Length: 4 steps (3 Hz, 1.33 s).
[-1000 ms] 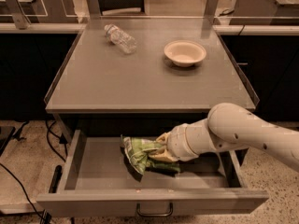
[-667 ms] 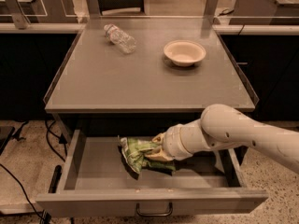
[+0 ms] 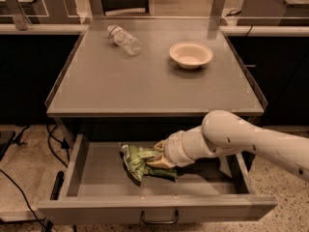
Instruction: Place green jalapeno chip bag into top drawer
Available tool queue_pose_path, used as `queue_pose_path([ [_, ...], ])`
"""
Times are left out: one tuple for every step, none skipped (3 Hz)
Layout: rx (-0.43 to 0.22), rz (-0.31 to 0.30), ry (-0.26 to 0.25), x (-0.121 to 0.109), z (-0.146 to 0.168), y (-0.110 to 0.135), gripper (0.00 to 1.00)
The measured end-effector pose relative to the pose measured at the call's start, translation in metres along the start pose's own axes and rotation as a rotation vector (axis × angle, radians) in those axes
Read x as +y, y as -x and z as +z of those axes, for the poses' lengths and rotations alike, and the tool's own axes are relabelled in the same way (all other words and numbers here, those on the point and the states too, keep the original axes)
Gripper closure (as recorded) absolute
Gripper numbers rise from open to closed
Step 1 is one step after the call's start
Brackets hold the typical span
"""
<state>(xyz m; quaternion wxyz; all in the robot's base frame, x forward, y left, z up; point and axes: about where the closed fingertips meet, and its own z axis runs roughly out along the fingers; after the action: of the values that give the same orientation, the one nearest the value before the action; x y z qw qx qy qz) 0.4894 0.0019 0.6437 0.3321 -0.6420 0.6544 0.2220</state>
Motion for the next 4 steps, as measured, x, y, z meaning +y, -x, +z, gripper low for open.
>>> queue_pose_path([
  [0.000, 0.000, 0.000, 0.0000, 0.0000, 0.0000, 0.58],
  [0.000, 0.000, 0.000, 0.0000, 0.0001, 0.0000, 0.34],
  [0.000, 0.000, 0.000, 0.0001, 0.0001, 0.0000, 0.11],
  [0.000, 0.000, 0.001, 0.0002, 0.0003, 0.0002, 0.00],
])
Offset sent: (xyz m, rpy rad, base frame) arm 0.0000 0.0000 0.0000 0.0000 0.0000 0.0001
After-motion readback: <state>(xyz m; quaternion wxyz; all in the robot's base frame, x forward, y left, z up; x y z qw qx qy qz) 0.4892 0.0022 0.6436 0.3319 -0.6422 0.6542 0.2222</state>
